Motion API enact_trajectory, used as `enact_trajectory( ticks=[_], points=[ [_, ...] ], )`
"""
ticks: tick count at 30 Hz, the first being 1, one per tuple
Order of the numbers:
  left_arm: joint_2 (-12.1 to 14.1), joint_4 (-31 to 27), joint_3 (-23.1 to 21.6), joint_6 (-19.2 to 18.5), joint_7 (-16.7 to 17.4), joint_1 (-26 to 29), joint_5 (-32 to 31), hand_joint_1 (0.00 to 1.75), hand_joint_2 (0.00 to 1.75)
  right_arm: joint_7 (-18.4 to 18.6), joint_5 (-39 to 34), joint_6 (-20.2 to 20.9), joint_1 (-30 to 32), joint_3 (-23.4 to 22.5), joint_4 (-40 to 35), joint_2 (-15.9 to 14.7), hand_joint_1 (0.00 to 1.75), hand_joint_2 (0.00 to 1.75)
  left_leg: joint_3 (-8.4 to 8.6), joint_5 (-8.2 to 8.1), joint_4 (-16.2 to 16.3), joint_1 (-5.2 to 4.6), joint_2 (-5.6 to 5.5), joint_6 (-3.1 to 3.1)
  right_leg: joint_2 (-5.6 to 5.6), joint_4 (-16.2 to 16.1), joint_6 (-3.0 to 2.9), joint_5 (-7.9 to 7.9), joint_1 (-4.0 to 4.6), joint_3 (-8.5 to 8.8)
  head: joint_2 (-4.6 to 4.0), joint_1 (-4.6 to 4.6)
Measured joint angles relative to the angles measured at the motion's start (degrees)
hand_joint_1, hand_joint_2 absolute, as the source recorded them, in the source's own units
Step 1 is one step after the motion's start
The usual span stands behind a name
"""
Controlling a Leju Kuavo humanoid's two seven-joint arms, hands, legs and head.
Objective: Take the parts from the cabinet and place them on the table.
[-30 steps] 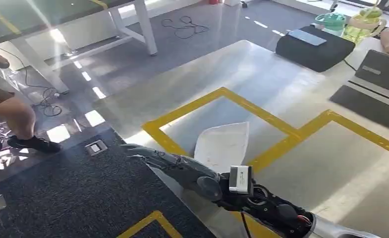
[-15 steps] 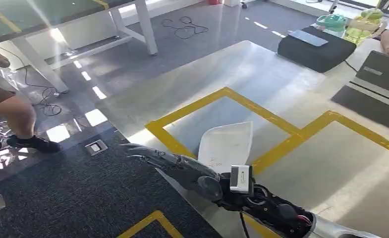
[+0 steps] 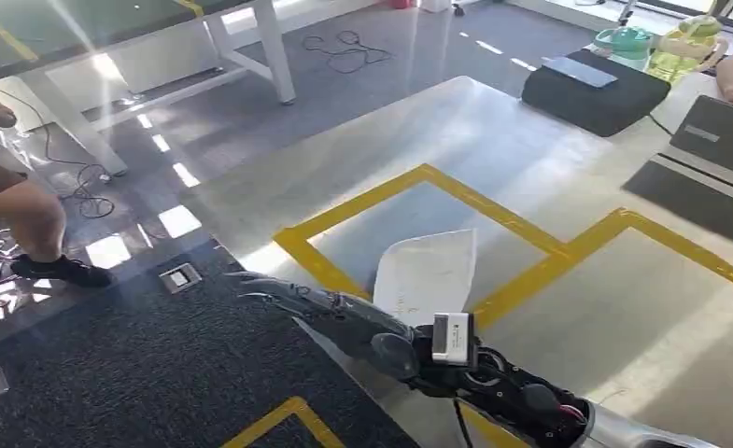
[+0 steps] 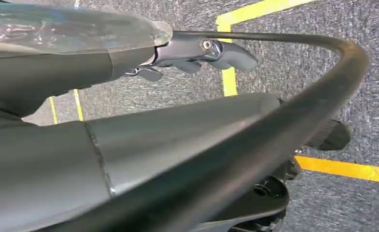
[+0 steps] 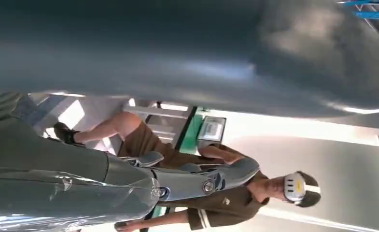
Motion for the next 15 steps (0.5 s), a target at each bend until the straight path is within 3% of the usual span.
enact_trajectory(
  ticks=[2, 3, 4, 6, 7, 8, 9, 11, 12, 13, 14, 15],
  points=[
    [0.2, 0.0, 0.0, 0.0, 0.0, 0.0, 0.0, 0.0, 0.0, 0.0, 0.0, 0.0, 0.0, 0.0, -0.3, 0.0, 0.0, 0.0, 0.44, 0.33, -1.3, 0.08, -0.1, 0.41, -0.3, -0.7, 0.28, 0.01, 0.34, 0.61, 0.0, -0.11],
    [0.1, 0.0, 0.0, 0.0, 0.0, 0.1, 0.0, 0.0, 0.0, 0.0, 0.1, 0.0, 0.0, 0.0, -0.5, 0.0, 0.0, 0.0, 1.48, 0.79, -2.5, 0.91, -0.07, 0.39, -0.23, -0.1, 0.32, -0.66, 0.13, 0.35, 0.0, 0.0],
    [0.1, 0.0, 0.0, 0.0, 0.0, 0.1, -0.1, 0.0, 0.0, -0.1, 0.1, 0.0, -0.2, 0.0, -0.6, 0.0, 0.0, 0.0, 1.95, 0.88, -3.0, 0.98, -0.33, 0.54, -0.16, 2.3, 0.54, -2.19, 0.37, -0.62, 0.0, 0.11],
    [0.1, 0.0, 0.0, -0.1, 0.1, 0.0, -0.1, 0.0, 0.0, 0.0, 0.2, 0.0, -0.1, 0.0, -0.6, 0.0, 0.0, 0.0, 2.0, 0.85, -3.0, 1.02, -0.81, 0.68, -0.15, 12.3, 1.03, -6.75, 0.01, -5.48, 0.0, 0.39],
    [0.1, 0.0, 0.0, -0.1, 0.1, 0.0, -0.1, 0.0, 0.0, 0.0, 0.2, -0.1, 0.1, 0.0, -0.6, -0.1, 0.0, 0.0, 1.99, 0.82, -3.0, 1.02, -1.21, 0.67, -0.15, 16.6, 1.29, -8.14, -0.2, -7.79, 0.0, 0.37],
    [0.1, 0.0, 0.0, -0.1, 0.1, 0.1, -0.1, 0.0, 0.0, 0.0, 0.2, -0.1, 0.1, 0.1, -0.6, -0.2, 0.0, 0.0, 2.01, 0.75, -3.0, 1.11, -1.7, 0.57, -0.15, 18.7, 1.58, -8.13, -0.42, -9.2, 0.0, 0.5],
    [0.0, 0.0, 0.0, -0.1, 0.1, 0.1, -0.1, 0.0, 0.0, 0.0, 0.2, -0.1, 0.1, 0.1, -0.6, -0.2, 0.0, 0.0, 2.12, 0.65, -2.9, 1.27, -2.29, 0.4, -0.16, 17.7, 1.87, -6.55, -0.7, -9.08, 0.0, 0.5],
    [-0.2, 0.0, 0.0, -0.1, 0.1, 0.2, -0.1, 0.0, 0.0, 0.0, 0.2, -0.1, 0.1, 0.2, -0.6, -0.2, 0.0, 0.0, 2.43, 0.13, -2.3, 1.9, -3.63, -0.41, 0.41, 8.4, 2.67, -0.25, -1.46, -5.16, 0.0, 0.55],
    [-0.2, 0.0, 0.0, -0.1, 0.1, 0.2, -0.1, 0.0, 0.0, 0.0, 0.2, -0.1, 0.1, 0.2, -0.6, -0.2, 0.0, 0.0, 2.44, -0.28, -1.7, 2.11, -4.29, -1.01, 2.21, 3.2, 3.3, 2.5, -2.1, -3.1, 0.0, 0.68],
    [0.1, 0.0, 0.0, -0.1, 0.1, 0.1, -0.1, 0.0, 0.0, 0.0, 0.2, -0.1, 0.1, 0.2, -0.6, -0.3, 0.0, 0.0, 1.83, -0.51, -1.2, 2.03, -4.95, -1.54, 5.32, 2.1, 3.67, 1.11, -2.07, -2.47, 0.0, 0.9],
    [0.1, 0.0, 0.0, -0.1, 0.1, -0.1, -0.1, 0.0, 0.0, 0.0, 0.2, -0.1, 0.1, 0.2, -0.8, -0.3, 0.0, 0.0, 1.03, -0.53, -0.2, 2.02, -5.61, -1.86, 4.91, 0.8, 2.58, 0.63, -2.33, -1.9, 0.0, 0.96],
    [0.1, 0.0, 0.0, -0.1, 0.1, -0.1, -0.1, 0.0, 0.0, 0.0, 0.2, -0.1, 0.2, 0.2, -0.8, -0.3, 0.0, 0.0, 0.59, -0.14, -0.6, 2.2, -6.1, -2.36, 4.42, 1.5, 2.12, 0.73, -1.84, -2.0, 0.0, 0.59]
  ],
)
